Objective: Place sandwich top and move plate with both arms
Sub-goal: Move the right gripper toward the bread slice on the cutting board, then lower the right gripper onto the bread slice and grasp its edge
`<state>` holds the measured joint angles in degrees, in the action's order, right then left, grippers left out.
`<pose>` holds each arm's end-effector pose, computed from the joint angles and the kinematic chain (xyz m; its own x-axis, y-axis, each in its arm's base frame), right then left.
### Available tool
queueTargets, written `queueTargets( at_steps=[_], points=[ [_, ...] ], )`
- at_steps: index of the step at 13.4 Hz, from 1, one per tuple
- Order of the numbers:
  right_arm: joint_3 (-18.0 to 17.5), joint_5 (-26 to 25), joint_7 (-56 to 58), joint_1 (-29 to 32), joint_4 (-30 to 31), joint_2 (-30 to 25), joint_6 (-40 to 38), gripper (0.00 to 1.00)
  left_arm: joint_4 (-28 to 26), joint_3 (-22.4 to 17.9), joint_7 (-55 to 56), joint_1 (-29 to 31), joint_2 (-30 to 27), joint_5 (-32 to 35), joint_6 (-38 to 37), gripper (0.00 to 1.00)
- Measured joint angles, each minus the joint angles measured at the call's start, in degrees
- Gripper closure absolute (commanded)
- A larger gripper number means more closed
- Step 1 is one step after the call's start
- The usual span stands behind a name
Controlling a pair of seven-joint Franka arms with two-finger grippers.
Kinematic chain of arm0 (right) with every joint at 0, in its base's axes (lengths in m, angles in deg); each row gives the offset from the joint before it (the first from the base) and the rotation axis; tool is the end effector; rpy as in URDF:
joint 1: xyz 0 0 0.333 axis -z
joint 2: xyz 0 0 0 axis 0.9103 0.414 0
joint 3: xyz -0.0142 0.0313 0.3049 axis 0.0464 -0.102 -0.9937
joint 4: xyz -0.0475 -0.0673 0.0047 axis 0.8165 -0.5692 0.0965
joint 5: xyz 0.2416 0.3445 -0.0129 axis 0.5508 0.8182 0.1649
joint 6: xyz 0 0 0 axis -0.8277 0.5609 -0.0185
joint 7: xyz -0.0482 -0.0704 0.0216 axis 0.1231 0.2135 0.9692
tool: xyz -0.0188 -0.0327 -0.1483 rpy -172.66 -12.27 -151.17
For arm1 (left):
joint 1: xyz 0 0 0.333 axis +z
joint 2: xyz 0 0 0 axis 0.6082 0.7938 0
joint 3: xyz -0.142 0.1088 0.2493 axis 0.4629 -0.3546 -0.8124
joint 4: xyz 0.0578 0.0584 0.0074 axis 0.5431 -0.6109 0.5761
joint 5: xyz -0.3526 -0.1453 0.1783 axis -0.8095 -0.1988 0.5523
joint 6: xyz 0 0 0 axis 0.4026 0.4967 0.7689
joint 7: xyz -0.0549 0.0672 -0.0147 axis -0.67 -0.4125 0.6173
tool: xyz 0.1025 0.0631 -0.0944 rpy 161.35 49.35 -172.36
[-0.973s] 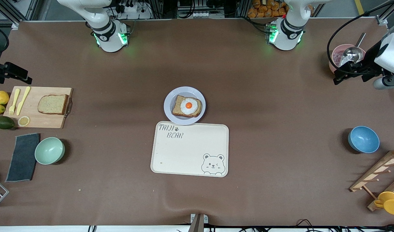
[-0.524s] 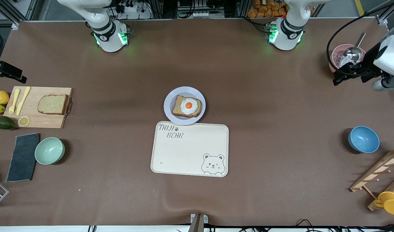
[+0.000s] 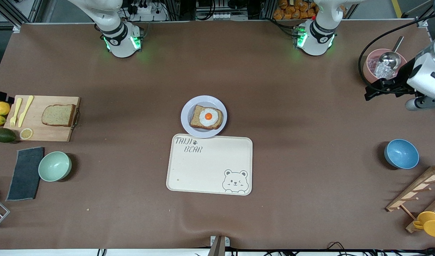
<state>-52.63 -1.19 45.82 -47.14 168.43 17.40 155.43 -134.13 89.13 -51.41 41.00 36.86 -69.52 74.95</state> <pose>0.5583 -0.2494 0.4437 0.9756 -0.0904 -0.1999 -0.1137 -0.9876 -0.1081 0.5816 -0.0463 0.5316 0.9909 0.1136 -0.0720 0.1138 -0.9935 -0.0021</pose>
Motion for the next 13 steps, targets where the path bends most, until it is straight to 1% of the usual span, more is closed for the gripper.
queueTargets(
  at_steps=[3, 6, 8, 13],
  points=[
    [0.2, 2.3, 9.3, 6.7, 0.0, 6.9, 3.5, 0.0, 1.1, 0.8, 0.0, -1.1, 2.7, -0.1, 0.3, 0.0],
    [0.2, 4.6, 16.8, 11.8, 0.0, 13.2, 6.1, 0.0, 1.6, 1.4, 0.1, -2.2, 3.4, -0.1, 0.3, 0.0],
    [0.2, 5.0, 19.9, 14.2, -0.1, 16.7, 7.4, 0.0, 1.7, 1.8, 0.1, -2.3, 3.5, -0.2, 0.3, 0.0],
    [0.2, 5.1, 23.9, 18.0, 0.0, 23.4, 8.0, 0.0, 1.8, 2.3, -0.3, -2.2, 3.5, -0.1, 0.1, 0.0]
  ],
)
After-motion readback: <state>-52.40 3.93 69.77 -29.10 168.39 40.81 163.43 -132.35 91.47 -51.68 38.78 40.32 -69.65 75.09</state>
